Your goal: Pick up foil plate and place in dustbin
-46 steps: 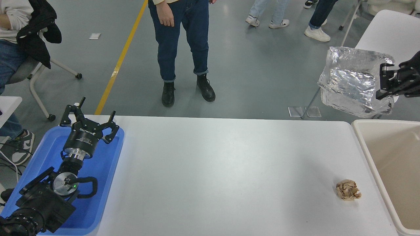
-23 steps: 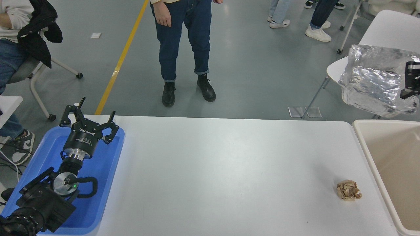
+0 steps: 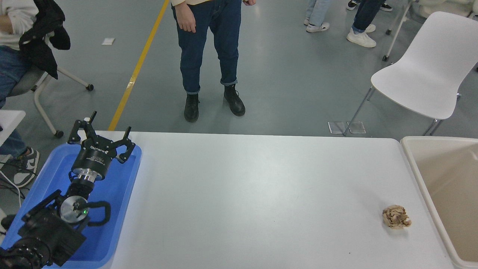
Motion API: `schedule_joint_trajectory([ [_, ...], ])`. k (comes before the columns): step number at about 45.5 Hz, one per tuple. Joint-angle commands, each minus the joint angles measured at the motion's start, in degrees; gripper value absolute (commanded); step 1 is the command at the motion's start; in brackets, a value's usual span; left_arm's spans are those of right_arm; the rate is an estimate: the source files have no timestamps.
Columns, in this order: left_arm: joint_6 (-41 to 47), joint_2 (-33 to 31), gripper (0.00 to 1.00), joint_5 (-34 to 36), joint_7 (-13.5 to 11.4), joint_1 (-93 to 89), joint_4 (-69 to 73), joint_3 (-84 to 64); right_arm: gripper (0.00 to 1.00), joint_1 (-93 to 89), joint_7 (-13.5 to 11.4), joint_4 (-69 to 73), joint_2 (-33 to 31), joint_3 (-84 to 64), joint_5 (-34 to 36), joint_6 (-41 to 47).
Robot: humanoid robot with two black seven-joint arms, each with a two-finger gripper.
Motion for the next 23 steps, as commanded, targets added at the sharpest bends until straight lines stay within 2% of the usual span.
schedule_joint_trajectory([
  [1, 0.00, -0.01, 1.00, 0.00, 0.00, 0.00, 0.00, 0.00, 0.00, -9.72, 0.00, -4.91, -3.58, 3.75, -0.96, 0.00],
  [12, 0.00, -0.01, 1.00, 0.00, 0.00, 0.00, 0.00, 0.00, 0.00, -33.00, 0.00, -9.82, -4.98, 23.52, -0.69, 0.00],
  [23, 0.00, -0.01, 1.00, 0.00, -0.09, 0.00, 0.00, 0.00, 0.00, -58.67, 0.00, -19.31, -1.65, 45.14, -0.17, -12.82],
])
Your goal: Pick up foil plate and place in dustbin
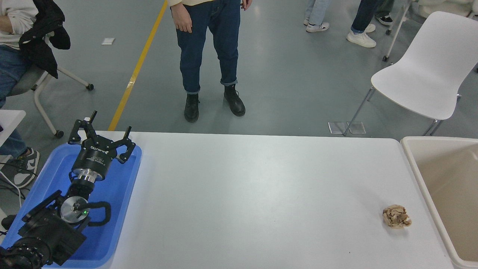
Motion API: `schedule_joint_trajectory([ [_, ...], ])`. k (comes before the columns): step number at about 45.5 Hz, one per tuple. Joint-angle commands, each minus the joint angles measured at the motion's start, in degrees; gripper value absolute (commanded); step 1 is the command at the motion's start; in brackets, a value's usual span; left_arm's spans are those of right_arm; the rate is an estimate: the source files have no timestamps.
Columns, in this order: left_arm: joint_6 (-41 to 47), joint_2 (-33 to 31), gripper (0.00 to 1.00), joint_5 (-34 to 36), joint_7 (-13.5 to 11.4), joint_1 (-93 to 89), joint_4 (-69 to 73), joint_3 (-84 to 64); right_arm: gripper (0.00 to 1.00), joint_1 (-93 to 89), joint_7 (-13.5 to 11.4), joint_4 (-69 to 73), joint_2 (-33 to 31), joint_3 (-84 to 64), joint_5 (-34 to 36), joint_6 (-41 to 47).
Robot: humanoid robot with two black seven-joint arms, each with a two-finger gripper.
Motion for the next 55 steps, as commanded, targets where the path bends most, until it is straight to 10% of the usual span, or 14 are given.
schedule_joint_trajectory([
  [1, 0.00, -0.02, 1.00, 0.00, -0.09, 0.00, 0.00, 0.00, 0.00, -25.63, 0.00, -9.04, 2.61, 21.56, 0.26, -10.32],
  [22, 0.00, -0.02, 1.00, 0.00, -0.09, 0.00, 0.00, 0.00, 0.00, -51.31, 0.00, -35.50, 22.03, 38.54, 5.18, -30.18],
  [47, 0.00, -0.02, 1.00, 0.00, -0.09, 0.00, 0.00, 0.00, 0.00, -54.21, -0.09, -35.86, 25.03, 40.91, 5.27, -41.17],
  [55, 0.00, -0.02, 1.00, 0.00, -0.09, 0.00, 0.00, 0.00, 0.73, -54.21, 0.00, -35.77, 25.03, 40.91, 5.27, -44.78],
])
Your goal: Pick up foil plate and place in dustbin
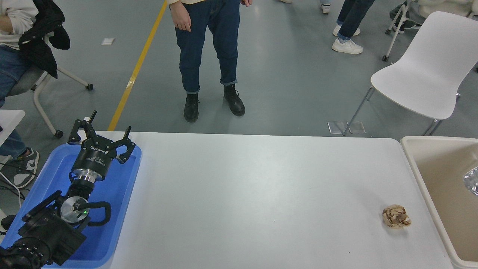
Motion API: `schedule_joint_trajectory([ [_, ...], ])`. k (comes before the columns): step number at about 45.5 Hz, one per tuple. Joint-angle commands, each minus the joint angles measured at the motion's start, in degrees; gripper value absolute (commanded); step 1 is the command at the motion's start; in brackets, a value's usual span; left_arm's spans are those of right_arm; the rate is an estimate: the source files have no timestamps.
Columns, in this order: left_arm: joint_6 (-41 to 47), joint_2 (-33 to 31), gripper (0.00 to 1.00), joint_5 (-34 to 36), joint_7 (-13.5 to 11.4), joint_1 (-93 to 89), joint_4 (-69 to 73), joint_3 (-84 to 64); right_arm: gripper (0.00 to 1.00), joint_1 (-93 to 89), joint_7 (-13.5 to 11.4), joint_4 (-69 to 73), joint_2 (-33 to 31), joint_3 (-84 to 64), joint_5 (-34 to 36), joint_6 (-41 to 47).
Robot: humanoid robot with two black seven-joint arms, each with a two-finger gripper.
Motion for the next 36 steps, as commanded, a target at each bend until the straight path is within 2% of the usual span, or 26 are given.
schedule_joint_trajectory([
  [1, 0.00, -0.02, 1.00, 0.00, 0.00, 0.00, 0.00, 0.00, 0.76, -0.63, 0.08, -0.26, 0.65, 0.71, 0.08, -5.02],
  [16, 0.00, -0.02, 1.00, 0.00, 0.00, 0.00, 0.00, 0.00, 0.85, -1.07, 0.08, 0.27, 1.18, 0.71, 0.08, -5.99],
  [22, 0.00, -0.02, 1.00, 0.00, 0.00, 0.00, 0.00, 0.00, 0.92, -0.98, 0.08, 0.70, 1.09, 0.71, 0.08, -5.99],
  [24, 0.00, -0.02, 1.00, 0.00, 0.00, 0.00, 0.00, 0.00, 0.98, -0.72, 0.08, 1.49, 1.00, 0.62, 0.08, -5.91],
  [28, 0.00, -0.02, 1.00, 0.00, 0.00, 0.00, 0.00, 0.00, 0.99, 0.77, 0.08, 3.86, 0.30, 0.71, -0.44, -5.82],
  [36, 0.00, -0.02, 1.00, 0.00, 0.08, -0.09, 0.00, 0.00, 1.00, 4.38, 0.17, 16.07, -6.90, -0.60, -1.06, -5.20],
])
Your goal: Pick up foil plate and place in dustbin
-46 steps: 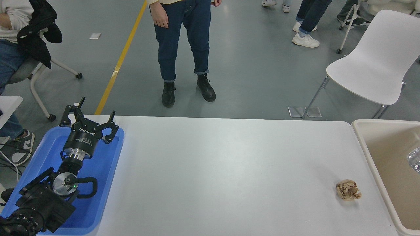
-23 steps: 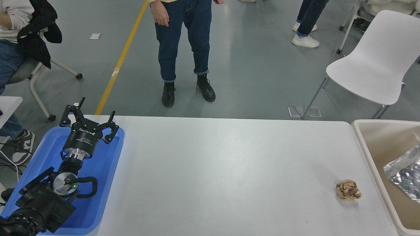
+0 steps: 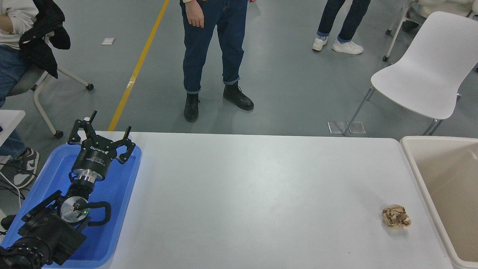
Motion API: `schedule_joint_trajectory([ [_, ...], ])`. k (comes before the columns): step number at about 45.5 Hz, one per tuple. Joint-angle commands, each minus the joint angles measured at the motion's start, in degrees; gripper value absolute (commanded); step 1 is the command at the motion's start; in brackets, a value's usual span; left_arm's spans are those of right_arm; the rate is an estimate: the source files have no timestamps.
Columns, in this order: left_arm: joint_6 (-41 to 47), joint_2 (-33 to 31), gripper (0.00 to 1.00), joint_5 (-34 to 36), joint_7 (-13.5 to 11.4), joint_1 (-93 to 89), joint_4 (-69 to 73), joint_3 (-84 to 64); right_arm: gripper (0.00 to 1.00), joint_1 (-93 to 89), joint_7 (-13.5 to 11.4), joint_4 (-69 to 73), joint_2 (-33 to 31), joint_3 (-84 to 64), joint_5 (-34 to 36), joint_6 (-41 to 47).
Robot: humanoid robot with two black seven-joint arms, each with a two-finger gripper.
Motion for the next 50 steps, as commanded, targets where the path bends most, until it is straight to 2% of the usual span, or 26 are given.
schedule_joint_trajectory([
  [1, 0.00, 0.00, 1.00, 0.00, 0.09, -0.09, 0.00, 0.00, 1.00, 4.14, 0.07, 13.65, -7.23, -1.30, -0.69, 0.41],
  [15, 0.00, 0.00, 1.00, 0.09, 0.18, -0.09, 0.00, 0.00, 1.00, 20.91, 0.07, 40.29, -18.05, -17.37, -4.38, 1.73],
  [25, 0.00, -0.09, 1.00, 0.09, 0.27, -0.17, 0.00, 0.00, 1.00, 42.09, 0.25, 52.42, -19.02, -36.88, -4.29, 4.54],
  [34, 0.00, -0.09, 1.00, 0.09, 0.27, -0.17, 0.00, 0.00, 1.00, 60.55, 0.25, 58.93, -18.32, -47.88, -4.20, 15.42],
  [41, 0.00, -0.09, 1.00, 0.09, 0.27, -0.17, 0.00, 0.00, 1.00, 73.03, 0.16, 59.38, -12.79, -54.03, -4.29, 32.99],
  [50, 0.00, -0.09, 1.00, 0.09, 0.27, -0.17, 0.00, 0.00, 1.00, 83.07, 0.16, 59.46, 1.98, -60.54, -3.94, 49.54],
])
